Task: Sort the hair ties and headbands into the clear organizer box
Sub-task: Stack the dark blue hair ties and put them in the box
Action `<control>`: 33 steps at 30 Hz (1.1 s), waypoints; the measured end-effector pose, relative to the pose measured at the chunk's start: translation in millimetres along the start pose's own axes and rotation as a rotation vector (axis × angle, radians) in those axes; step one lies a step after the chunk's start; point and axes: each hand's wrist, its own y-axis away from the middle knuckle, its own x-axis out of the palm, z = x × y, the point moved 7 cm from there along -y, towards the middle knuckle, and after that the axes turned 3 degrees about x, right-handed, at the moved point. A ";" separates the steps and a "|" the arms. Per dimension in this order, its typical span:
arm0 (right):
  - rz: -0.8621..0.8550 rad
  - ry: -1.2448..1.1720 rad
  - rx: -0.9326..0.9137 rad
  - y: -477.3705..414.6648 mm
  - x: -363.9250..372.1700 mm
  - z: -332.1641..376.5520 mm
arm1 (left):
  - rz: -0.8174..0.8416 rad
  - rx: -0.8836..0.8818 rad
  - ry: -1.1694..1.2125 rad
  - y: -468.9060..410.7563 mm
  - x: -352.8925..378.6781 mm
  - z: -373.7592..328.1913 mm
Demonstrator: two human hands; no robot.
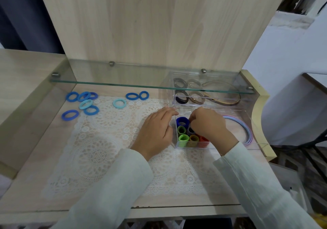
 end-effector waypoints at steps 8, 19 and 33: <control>-0.019 0.059 -0.005 5.8 -2.3 4.1 | 0.012 -0.005 0.002 0.0 0.4 -1.2; -0.004 0.049 0.004 5.8 -0.7 5.0 | 0.038 -0.066 0.151 -5.8 -2.1 7.9; -0.146 0.073 -0.015 15.3 -11.3 13.9 | 0.018 -0.182 -0.362 25.5 -37.8 50.7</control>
